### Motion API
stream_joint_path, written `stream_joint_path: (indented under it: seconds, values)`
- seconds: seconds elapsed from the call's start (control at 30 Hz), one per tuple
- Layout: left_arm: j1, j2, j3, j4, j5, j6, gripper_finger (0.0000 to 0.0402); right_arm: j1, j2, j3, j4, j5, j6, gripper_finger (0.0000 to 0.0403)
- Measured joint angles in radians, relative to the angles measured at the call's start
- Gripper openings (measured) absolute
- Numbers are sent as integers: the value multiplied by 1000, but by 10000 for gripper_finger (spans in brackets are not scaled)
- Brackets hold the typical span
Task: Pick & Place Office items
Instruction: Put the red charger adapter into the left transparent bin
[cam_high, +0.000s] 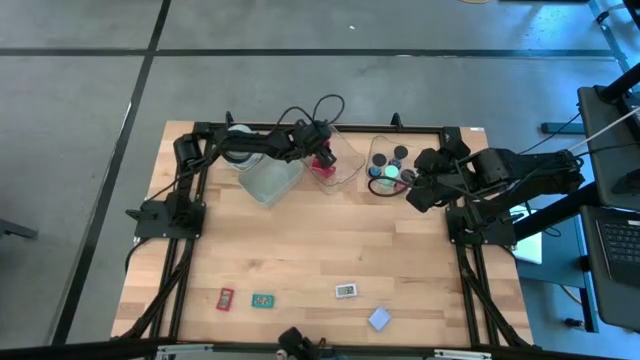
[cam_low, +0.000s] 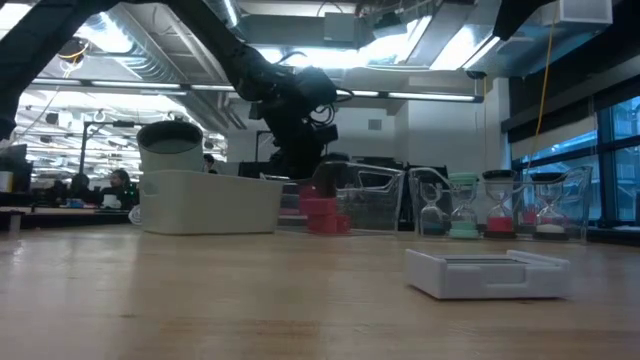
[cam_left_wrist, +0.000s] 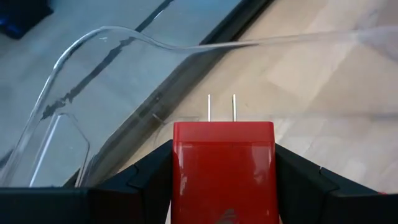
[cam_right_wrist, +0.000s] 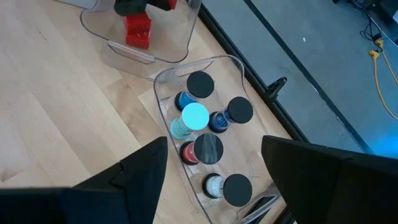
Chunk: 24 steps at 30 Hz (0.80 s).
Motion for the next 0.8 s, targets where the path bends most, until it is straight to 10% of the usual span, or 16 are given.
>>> stream_joint_path:
  seconds: [0.8]
  values:
    - [-8,0,0,-17,83,10,237,0,0,0,0,0,0,265]
